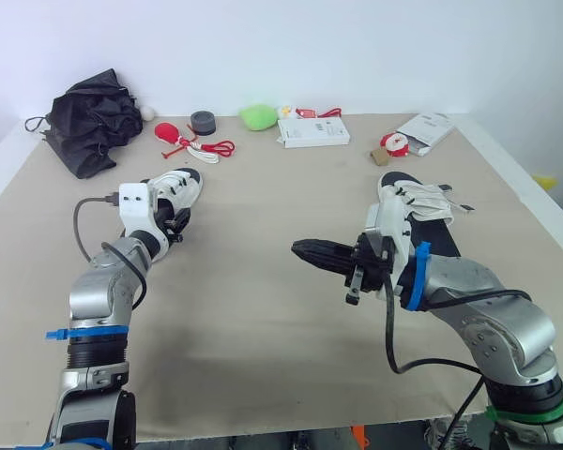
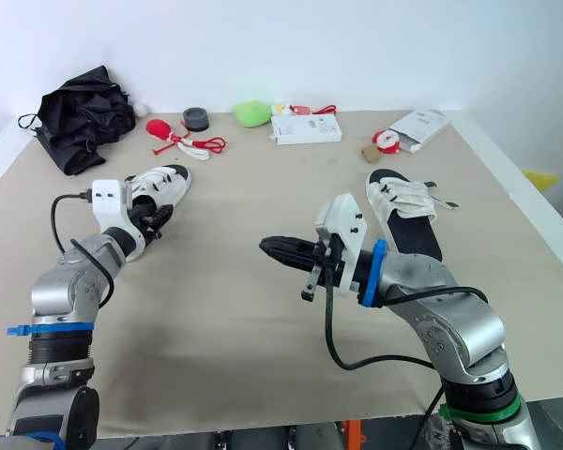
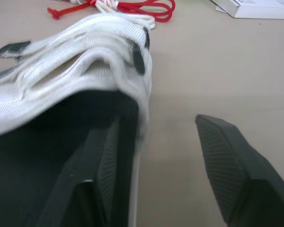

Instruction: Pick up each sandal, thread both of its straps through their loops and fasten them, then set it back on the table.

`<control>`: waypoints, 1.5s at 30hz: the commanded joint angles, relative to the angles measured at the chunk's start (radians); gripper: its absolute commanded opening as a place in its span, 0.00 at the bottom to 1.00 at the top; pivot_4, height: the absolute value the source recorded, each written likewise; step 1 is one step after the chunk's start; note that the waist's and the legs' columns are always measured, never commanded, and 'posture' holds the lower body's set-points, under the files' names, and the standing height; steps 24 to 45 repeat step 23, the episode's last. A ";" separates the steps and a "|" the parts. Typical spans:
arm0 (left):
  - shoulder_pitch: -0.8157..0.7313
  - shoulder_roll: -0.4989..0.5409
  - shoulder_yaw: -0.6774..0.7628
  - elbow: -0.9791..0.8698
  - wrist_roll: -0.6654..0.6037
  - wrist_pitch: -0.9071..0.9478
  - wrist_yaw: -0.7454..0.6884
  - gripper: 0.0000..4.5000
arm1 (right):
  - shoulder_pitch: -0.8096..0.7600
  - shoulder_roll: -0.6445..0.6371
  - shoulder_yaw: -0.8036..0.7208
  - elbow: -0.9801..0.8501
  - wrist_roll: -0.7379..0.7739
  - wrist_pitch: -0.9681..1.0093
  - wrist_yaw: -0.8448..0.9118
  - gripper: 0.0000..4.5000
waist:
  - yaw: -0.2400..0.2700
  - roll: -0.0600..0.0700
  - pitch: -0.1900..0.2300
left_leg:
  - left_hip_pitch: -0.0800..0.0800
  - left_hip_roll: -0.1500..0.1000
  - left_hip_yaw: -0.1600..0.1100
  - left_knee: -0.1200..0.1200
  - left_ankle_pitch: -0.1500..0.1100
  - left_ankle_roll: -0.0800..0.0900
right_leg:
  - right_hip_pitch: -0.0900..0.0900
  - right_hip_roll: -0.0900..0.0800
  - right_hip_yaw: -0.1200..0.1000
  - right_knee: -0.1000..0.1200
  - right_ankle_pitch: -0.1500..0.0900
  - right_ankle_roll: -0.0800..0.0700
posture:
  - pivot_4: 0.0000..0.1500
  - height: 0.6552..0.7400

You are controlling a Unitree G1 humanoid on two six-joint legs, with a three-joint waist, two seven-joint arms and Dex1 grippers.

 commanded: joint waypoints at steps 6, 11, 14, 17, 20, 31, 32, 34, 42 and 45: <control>0.179 0.158 0.060 -0.381 -0.217 0.180 -0.181 0.61 | 0.030 -0.047 -0.075 0.078 0.069 -0.046 0.155 0.00 | -0.005 0.000 0.000 | 0.001 0.001 0.001 0.000 0.000 0.000 | 0.000 0.001 0.001 0.000 0.000 -0.001 | 1.00 1.00; 0.269 0.225 0.158 -0.485 -0.499 0.311 -0.330 0.61 | 0.075 -0.070 -0.066 0.105 0.040 -0.062 0.196 0.00 | 0.002 0.001 0.001 | 0.001 0.001 -0.001 0.000 0.001 -0.001 | 0.000 0.001 -0.001 0.001 0.000 -0.002 | 1.00 1.00; 0.388 0.256 0.155 -0.559 -0.479 0.224 -0.391 0.61 | 0.137 -0.093 -0.073 0.096 0.018 -0.071 0.199 0.00 | 0.002 0.001 0.001 | 0.001 0.001 0.000 0.000 0.001 -0.001 | 0.000 0.001 0.001 0.001 0.000 -0.003 | 1.00 1.00; 0.532 0.289 0.102 -0.597 -0.415 0.130 -0.476 0.61 | 0.233 -0.115 -0.126 0.080 0.021 -0.070 0.187 0.00 | 0.003 0.001 0.001 | 0.001 0.001 0.001 0.000 0.001 -0.001 | 0.000 0.001 0.001 0.001 0.000 -0.003 | 1.00 1.00; 0.666 0.314 0.052 -0.575 -0.303 -0.003 -0.545 0.61 | 0.348 -0.127 -0.161 0.060 0.005 -0.065 0.158 0.00 | 0.004 0.001 0.001 | 0.002 0.001 0.001 -0.001 0.000 -0.001 | 0.000 -0.001 0.001 0.000 0.000 -0.003 | 1.00 1.00; 0.730 0.312 0.031 -0.535 -0.267 -0.084 -0.596 0.61 | 0.415 -0.125 -0.179 0.064 -0.016 -0.071 0.133 0.00 | 0.004 0.001 0.001 | 0.002 0.002 0.001 0.000 0.000 -0.001 | -0.001 -0.001 0.000 0.000 -0.003 -0.007 | 1.00 1.00; 0.730 0.312 0.031 -0.535 -0.267 -0.084 -0.596 0.61 | 0.415 -0.125 -0.179 0.064 -0.016 -0.071 0.133 0.00 | 0.004 0.001 0.001 | 0.002 0.002 0.001 0.000 0.000 -0.001 | -0.001 -0.001 0.000 0.000 -0.003 -0.007 | 1.00 1.00; 0.730 0.312 0.031 -0.535 -0.267 -0.084 -0.596 0.61 | 0.415 -0.125 -0.179 0.064 -0.016 -0.071 0.133 0.00 | 0.004 0.001 0.001 | 0.002 0.002 0.001 0.000 0.000 -0.001 | -0.001 -0.001 0.000 0.000 -0.003 -0.007 | 1.00 1.00; 0.730 0.312 0.031 -0.535 -0.267 -0.084 -0.596 0.61 | 0.415 -0.125 -0.179 0.064 -0.016 -0.071 0.133 0.00 | 0.004 0.001 0.001 | 0.002 0.002 0.001 0.000 0.000 -0.001 | -0.001 -0.001 0.000 0.000 -0.003 -0.007 | 1.00 1.00; 0.730 0.312 0.031 -0.535 -0.267 -0.084 -0.596 0.61 | 0.415 -0.125 -0.179 0.064 -0.016 -0.071 0.133 0.00 | 0.004 0.001 0.001 | 0.002 0.002 0.001 0.000 0.000 -0.001 | -0.001 -0.001 0.000 0.000 -0.003 -0.007 | 1.00 1.00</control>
